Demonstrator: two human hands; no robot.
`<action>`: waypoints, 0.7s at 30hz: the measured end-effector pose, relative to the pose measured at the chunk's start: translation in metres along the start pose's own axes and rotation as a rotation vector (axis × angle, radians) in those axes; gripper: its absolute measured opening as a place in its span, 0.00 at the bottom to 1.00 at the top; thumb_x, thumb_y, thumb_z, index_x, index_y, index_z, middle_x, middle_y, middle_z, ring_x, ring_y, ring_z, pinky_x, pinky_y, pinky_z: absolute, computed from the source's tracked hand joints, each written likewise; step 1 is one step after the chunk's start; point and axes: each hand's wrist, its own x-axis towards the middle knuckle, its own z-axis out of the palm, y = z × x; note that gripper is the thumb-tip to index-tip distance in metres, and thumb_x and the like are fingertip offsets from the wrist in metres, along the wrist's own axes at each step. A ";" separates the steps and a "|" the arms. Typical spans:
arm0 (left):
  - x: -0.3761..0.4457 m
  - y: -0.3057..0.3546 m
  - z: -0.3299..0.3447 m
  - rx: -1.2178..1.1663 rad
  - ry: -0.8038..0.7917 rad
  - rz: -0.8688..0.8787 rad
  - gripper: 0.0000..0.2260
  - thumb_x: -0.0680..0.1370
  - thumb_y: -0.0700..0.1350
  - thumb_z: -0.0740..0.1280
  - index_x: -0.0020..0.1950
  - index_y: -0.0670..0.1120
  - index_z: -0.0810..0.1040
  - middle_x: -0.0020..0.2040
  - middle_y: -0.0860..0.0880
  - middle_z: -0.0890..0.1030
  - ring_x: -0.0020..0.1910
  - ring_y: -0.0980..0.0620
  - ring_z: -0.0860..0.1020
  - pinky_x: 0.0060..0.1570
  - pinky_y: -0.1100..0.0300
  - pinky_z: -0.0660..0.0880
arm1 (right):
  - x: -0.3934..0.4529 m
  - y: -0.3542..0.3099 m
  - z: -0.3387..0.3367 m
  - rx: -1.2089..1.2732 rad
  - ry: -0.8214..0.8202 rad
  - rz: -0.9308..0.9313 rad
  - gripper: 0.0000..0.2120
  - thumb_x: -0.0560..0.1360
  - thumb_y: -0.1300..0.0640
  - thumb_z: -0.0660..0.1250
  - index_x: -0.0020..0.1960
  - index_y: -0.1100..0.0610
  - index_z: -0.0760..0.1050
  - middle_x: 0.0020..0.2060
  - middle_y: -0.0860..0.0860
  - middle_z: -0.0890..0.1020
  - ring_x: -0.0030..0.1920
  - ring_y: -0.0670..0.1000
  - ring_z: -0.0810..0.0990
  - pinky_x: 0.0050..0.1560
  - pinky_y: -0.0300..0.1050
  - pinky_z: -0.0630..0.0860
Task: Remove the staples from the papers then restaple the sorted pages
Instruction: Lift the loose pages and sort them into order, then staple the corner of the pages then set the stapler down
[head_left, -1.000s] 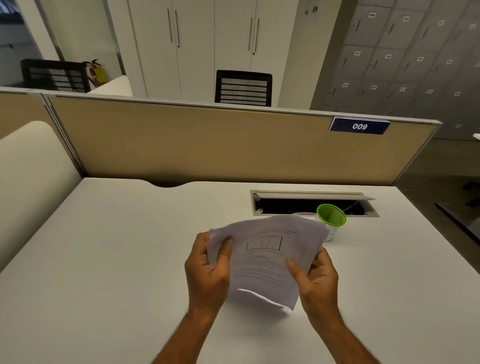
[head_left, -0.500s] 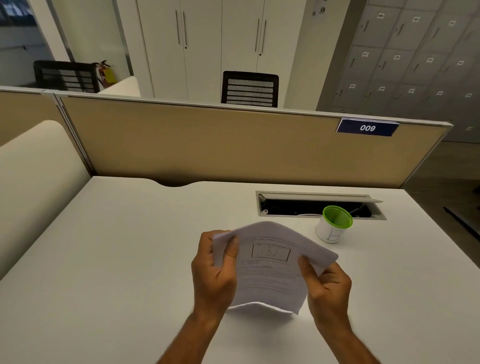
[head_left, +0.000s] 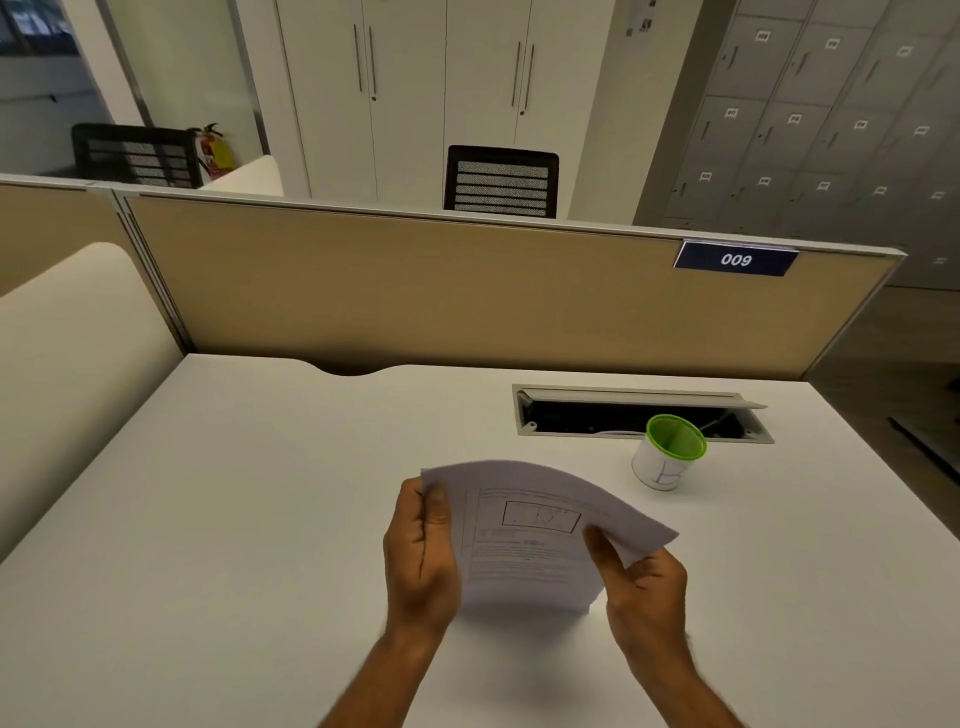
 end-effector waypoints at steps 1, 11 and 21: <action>0.000 0.000 0.000 -0.003 0.003 -0.002 0.12 0.82 0.50 0.53 0.45 0.61 0.74 0.39 0.60 0.80 0.36 0.60 0.77 0.29 0.71 0.71 | 0.001 0.000 -0.001 -0.002 -0.001 0.006 0.10 0.69 0.50 0.73 0.50 0.43 0.82 0.46 0.43 0.87 0.48 0.45 0.85 0.45 0.32 0.79; -0.002 -0.010 0.000 0.029 0.004 -0.064 0.13 0.81 0.50 0.55 0.44 0.62 0.75 0.39 0.60 0.81 0.37 0.60 0.78 0.30 0.71 0.72 | 0.003 0.011 -0.004 -0.022 -0.033 0.110 0.09 0.65 0.52 0.74 0.45 0.46 0.82 0.43 0.40 0.87 0.46 0.43 0.84 0.42 0.30 0.79; 0.014 -0.011 0.000 0.129 0.096 0.031 0.11 0.81 0.50 0.58 0.40 0.55 0.73 0.34 0.61 0.78 0.31 0.61 0.74 0.27 0.74 0.69 | 0.013 0.034 -0.049 -0.370 -0.070 0.178 0.08 0.68 0.63 0.77 0.43 0.51 0.82 0.39 0.48 0.87 0.42 0.49 0.85 0.49 0.48 0.82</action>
